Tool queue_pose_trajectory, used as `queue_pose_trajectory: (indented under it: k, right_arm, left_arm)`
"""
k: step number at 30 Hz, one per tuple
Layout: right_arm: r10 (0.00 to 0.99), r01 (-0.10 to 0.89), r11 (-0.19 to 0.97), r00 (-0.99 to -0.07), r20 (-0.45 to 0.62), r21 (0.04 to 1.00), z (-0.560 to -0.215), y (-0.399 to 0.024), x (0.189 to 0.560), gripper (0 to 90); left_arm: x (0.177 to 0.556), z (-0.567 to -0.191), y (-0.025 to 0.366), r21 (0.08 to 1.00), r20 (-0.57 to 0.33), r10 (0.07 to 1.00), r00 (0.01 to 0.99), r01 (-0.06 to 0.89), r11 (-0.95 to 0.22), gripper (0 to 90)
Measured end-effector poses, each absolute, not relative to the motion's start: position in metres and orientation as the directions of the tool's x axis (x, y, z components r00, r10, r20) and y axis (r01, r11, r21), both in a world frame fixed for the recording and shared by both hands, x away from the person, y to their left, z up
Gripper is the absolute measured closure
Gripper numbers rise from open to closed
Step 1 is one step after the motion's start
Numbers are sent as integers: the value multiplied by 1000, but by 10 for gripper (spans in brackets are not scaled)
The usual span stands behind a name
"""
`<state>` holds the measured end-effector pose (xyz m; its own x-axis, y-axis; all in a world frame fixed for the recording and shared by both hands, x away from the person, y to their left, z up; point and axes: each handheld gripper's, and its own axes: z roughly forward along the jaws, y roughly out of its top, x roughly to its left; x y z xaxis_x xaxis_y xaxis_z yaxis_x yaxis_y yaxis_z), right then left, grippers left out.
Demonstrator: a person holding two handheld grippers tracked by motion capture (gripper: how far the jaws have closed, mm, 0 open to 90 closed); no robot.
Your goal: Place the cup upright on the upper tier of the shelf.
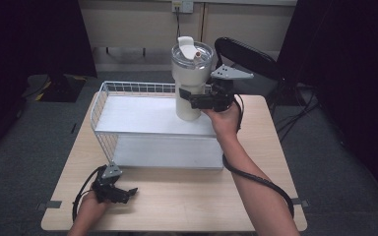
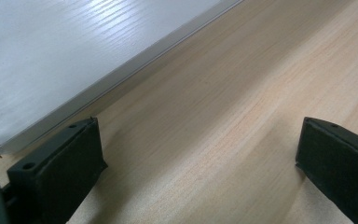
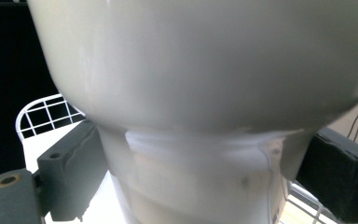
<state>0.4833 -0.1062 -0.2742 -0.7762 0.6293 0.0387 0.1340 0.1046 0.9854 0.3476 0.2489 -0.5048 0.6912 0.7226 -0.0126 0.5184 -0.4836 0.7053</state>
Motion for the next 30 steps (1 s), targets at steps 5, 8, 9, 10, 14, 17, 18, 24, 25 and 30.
queue_pose_trajectory:
  k: [5, 8, 9, 10, 14, 17, 18, 24, 25, 30]
  right_arm:
    - [638, 135, 109, -769, 35, 985, -274, -106, 482, 90]
    - [637, 136, 107, -770, 37, 985, -275, -106, 482, 89]
    - [637, 134, 109, -770, 34, 985, -275, -107, 482, 88]
    - [638, 133, 116, -770, 29, 984, -275, -107, 482, 88]
    - [647, 148, 141, -762, 22, 979, -277, -107, 480, 86]
    - [657, 151, 169, -754, 3, 974, -279, -107, 476, 90]
    - [661, 157, 170, -751, 6, 973, -281, -108, 475, 90]
    - [681, 156, 136, -732, 22, 978, -286, -115, 464, 88]
    - [679, 152, 129, -734, 24, 980, -286, -116, 463, 88]
    - [655, 142, 164, -756, 0, 976, -287, -120, 450, 89]
  left_arm:
    - [347, -505, 249, 705, -12, 722, 692, 518, -484, 0]
    - [348, -505, 249, 705, -12, 722, 692, 518, -484, 0]
    - [348, -505, 249, 705, -12, 722, 691, 518, -484, 0]
    - [348, -505, 249, 705, -12, 722, 692, 518, -484, 1]
    - [348, -505, 249, 707, -11, 723, 691, 517, -483, 0]
    - [348, -505, 249, 707, -12, 724, 690, 517, -482, 0]
    - [348, -505, 249, 707, -12, 724, 690, 517, -482, 0]
    - [348, -505, 249, 707, -11, 724, 690, 517, -482, 0]
    - [348, -505, 249, 707, -11, 723, 690, 517, -483, 0]
    - [348, -505, 249, 707, -11, 724, 690, 517, -483, 0]
